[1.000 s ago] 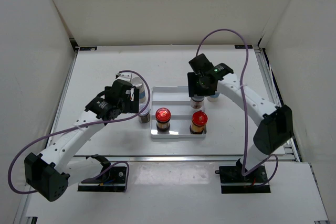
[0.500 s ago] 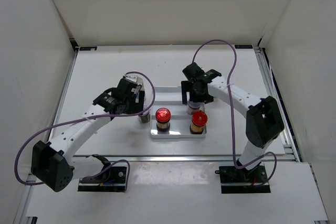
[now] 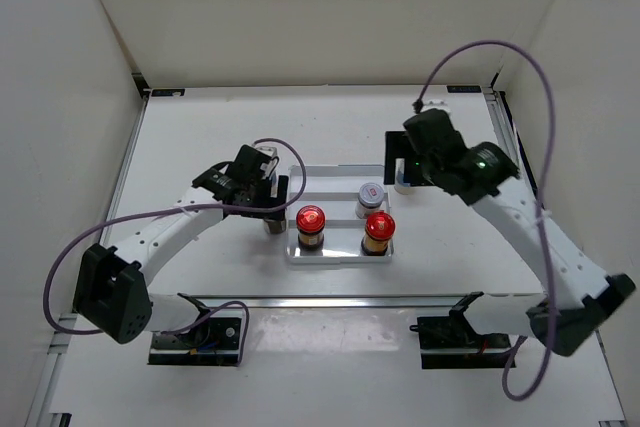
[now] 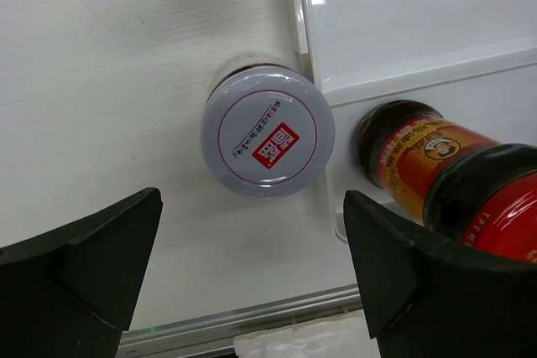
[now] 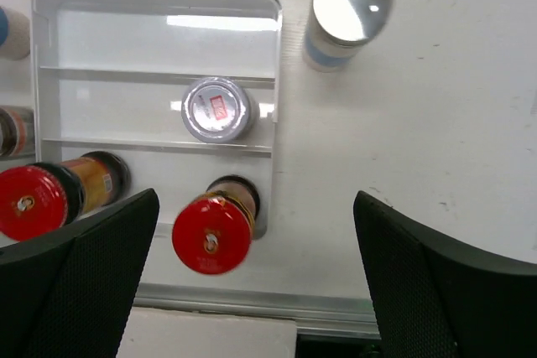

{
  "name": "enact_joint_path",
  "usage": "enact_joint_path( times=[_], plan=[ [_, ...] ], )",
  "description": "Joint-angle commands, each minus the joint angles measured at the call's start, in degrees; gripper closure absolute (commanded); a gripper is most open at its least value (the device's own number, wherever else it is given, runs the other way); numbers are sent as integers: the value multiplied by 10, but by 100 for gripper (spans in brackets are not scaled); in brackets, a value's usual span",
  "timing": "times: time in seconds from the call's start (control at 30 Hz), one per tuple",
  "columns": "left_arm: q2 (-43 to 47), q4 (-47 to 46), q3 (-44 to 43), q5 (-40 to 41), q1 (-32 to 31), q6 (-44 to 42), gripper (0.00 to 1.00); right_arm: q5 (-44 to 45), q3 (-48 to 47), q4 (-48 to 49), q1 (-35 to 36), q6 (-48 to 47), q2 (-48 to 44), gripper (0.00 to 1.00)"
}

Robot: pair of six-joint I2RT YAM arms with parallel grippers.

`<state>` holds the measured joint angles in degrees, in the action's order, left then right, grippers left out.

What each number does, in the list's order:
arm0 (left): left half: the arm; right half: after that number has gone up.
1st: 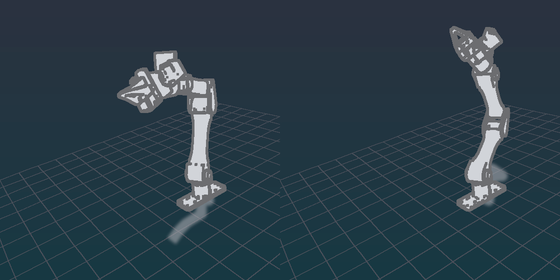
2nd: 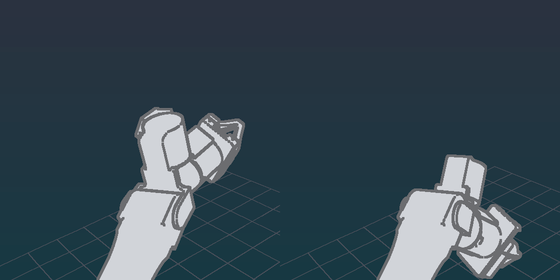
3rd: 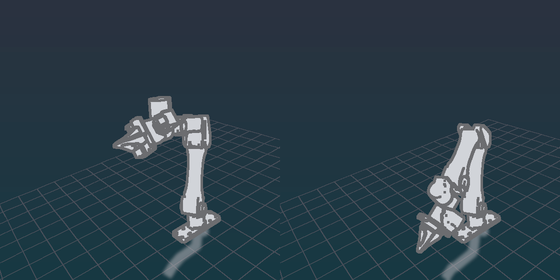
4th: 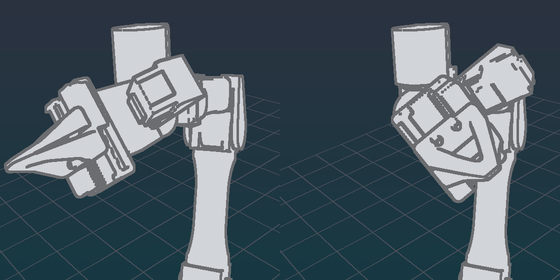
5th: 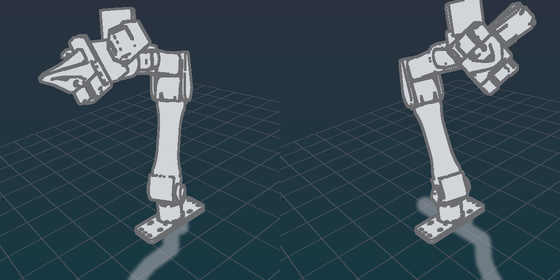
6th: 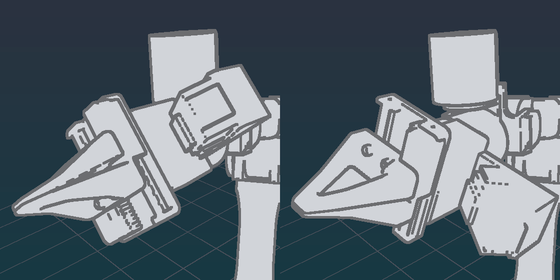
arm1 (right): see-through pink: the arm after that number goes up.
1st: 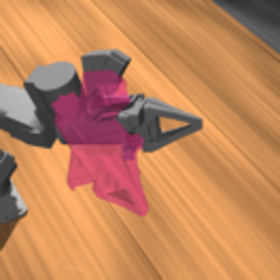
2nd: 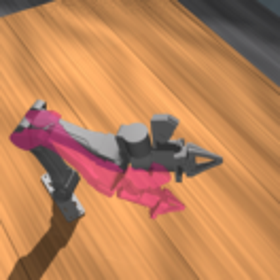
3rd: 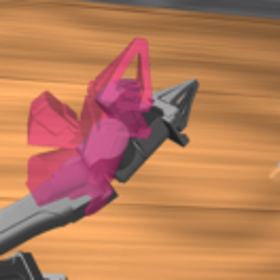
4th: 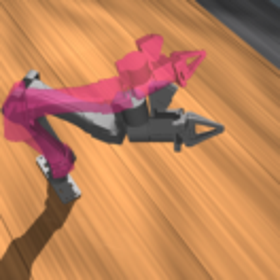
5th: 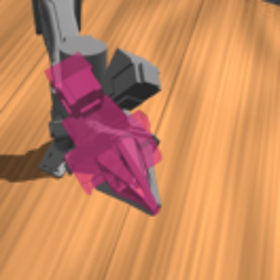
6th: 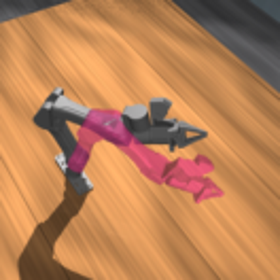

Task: Organize the condiment bottles

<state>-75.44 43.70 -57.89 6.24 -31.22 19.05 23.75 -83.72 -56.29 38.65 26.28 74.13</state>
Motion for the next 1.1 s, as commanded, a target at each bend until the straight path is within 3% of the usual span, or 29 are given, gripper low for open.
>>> enact_joint_path(
  times=[0.0,0.37,0.5,0.63,0.73,0.87,1.07],
  plan=[
    [-2,-18,-21,-30,4,21,0,52,-31,-88,0,-30,-63,0],
    [-77,-30,-37,-35,9,35,3,132,129,-133,-5,3,-180,0],
    [-77,-35,-42,-30,9,40,16,147,168,-110,-5,3,-233,0],
    [-77,-35,-48,-30,9,45,45,145,188,-98,-5,14,-245,0],
    [-53,-35,-60,-12,3,51,60,128,188,-98,-5,8,-224,0],
    [-20,-35,-97,4,-9,63,68,120,188,-81,-5,1,-217,0],
    [-10,-41,-163,48,-42,63,68,113,188,-80,-5,-4,-212,0]
  ],
)
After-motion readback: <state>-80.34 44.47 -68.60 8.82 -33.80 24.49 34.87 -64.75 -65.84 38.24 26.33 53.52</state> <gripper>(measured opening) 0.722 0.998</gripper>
